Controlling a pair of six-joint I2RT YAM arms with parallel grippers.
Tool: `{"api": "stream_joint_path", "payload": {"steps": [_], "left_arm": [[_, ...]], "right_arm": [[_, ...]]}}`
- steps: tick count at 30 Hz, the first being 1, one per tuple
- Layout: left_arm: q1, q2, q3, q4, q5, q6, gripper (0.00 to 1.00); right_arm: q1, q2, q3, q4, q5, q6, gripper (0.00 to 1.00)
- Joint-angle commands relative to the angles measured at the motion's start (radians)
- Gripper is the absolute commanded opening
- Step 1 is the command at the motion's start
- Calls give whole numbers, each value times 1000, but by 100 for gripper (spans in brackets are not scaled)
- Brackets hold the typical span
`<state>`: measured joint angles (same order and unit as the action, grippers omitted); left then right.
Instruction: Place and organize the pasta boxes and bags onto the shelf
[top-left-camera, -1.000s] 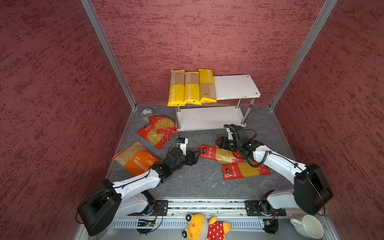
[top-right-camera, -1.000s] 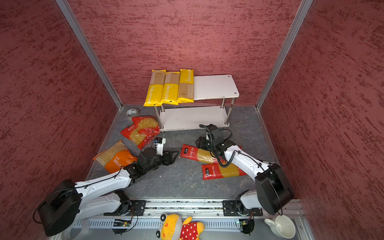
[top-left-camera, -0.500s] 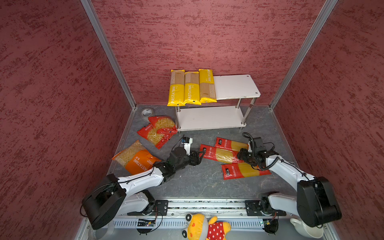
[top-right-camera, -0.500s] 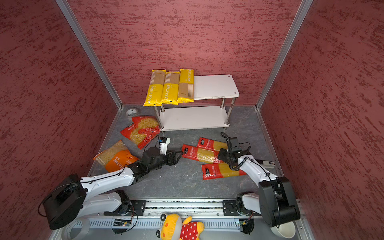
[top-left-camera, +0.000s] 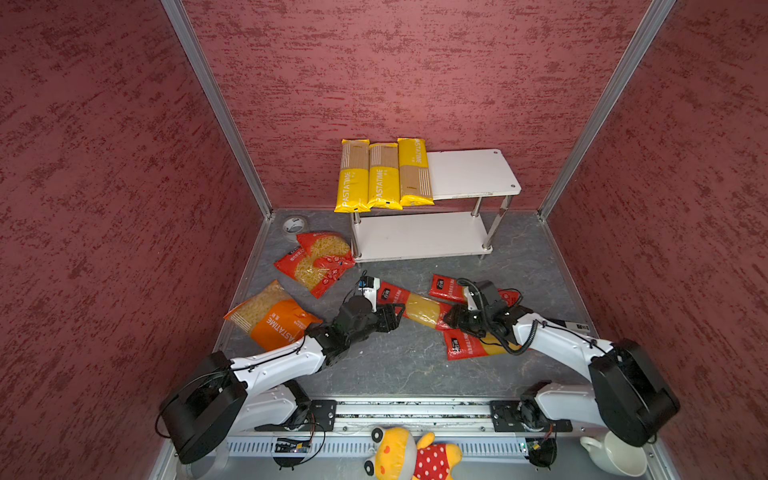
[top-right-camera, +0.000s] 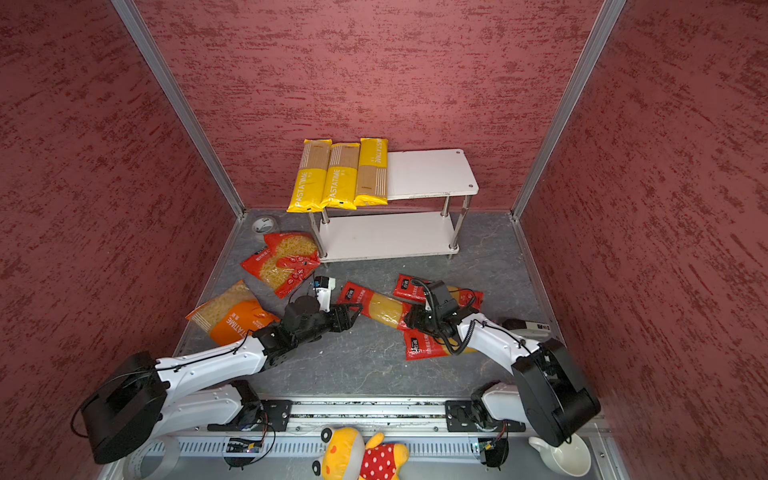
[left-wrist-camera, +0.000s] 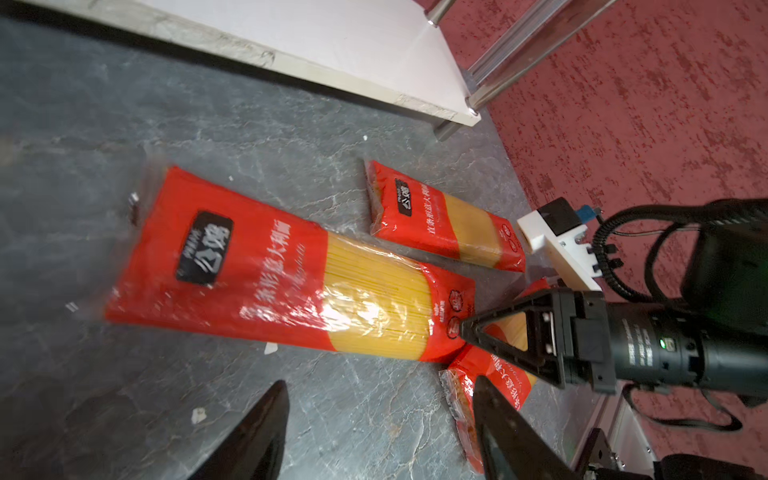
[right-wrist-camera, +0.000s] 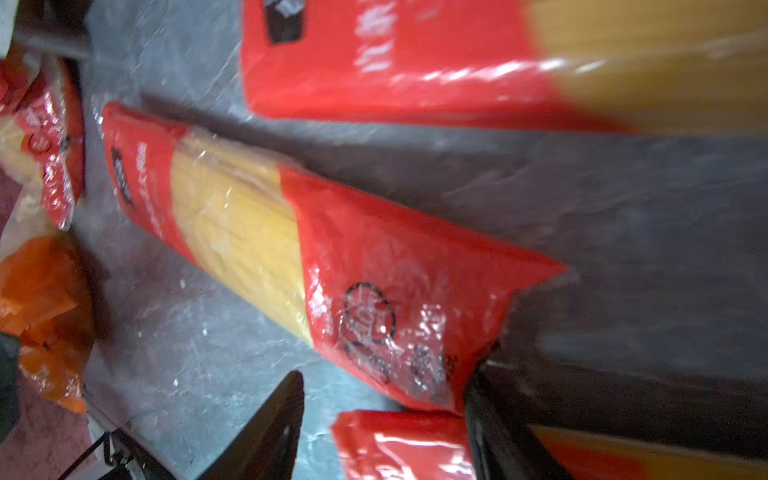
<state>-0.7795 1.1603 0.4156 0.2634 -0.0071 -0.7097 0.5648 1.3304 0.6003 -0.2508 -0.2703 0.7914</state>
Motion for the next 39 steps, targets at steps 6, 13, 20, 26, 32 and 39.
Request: {"api": "stream_joint_path", "payload": {"steps": [6,13,20,26,32,39], "left_arm": [[103,-94,-64,-165,-30,-176,69],[94,-129,-19,-343,-89,-224,69],[60,-70,-62,-255,-101,-388,68],[43,-7,-62,-199,-106,-413,69],[101,0,-91,-193,-94,-409,69],[251,96,-158,-19,82,-393,64]], "right_arm": [[252,177,223,43,-154,59,62],[148,171,314,-163,-76,-161,64],[44,333,412,-90,-13,-259,64],[41,509,459,-1,-146,-173,60],[177,477,392,78,-168,-26,58],[224,351,245,263,-152,105,59]]}}
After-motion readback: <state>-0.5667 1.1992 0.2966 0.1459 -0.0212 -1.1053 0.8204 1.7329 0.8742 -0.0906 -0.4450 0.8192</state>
